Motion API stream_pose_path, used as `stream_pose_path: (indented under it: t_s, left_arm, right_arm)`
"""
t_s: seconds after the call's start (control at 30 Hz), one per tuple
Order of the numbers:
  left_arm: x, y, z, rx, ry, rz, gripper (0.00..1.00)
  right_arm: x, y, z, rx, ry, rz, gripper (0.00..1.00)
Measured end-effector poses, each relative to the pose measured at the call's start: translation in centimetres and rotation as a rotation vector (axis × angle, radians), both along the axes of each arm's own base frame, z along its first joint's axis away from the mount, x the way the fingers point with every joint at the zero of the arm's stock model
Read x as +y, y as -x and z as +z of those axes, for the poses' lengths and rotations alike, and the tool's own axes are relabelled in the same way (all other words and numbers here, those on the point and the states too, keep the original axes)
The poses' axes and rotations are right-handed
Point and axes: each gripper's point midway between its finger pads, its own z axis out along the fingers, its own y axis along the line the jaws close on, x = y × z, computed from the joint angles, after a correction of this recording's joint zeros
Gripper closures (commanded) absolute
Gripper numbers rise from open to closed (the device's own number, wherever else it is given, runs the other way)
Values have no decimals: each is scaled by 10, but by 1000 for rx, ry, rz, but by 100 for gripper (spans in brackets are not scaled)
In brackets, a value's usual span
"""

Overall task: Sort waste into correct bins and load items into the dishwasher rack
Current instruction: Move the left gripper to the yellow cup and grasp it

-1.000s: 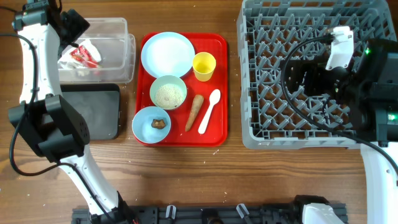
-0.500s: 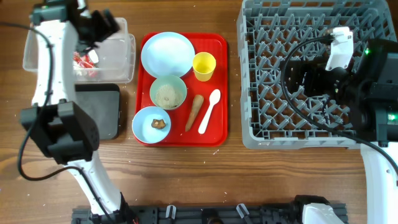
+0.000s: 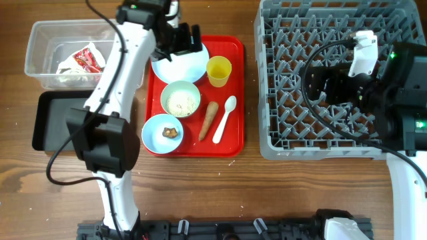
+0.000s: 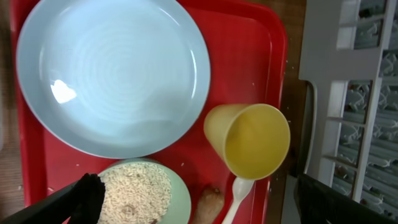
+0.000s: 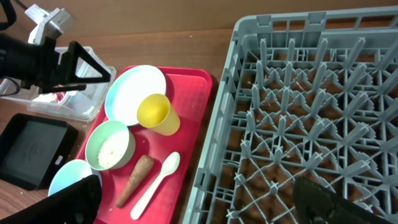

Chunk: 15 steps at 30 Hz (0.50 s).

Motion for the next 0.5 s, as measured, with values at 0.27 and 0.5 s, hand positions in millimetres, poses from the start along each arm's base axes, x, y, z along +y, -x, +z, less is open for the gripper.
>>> stream_pose_path:
  t_s: [0.27,0.5]
  left_arm:
    - [-52,4,-37,1,-72,-112,38]
    - [-54,-1,-94,84,-112,-117,56]
  right_arm:
    - [0,1,-4,17,-1,0,0]
    - [0,1,-4,20,-1,0,0]
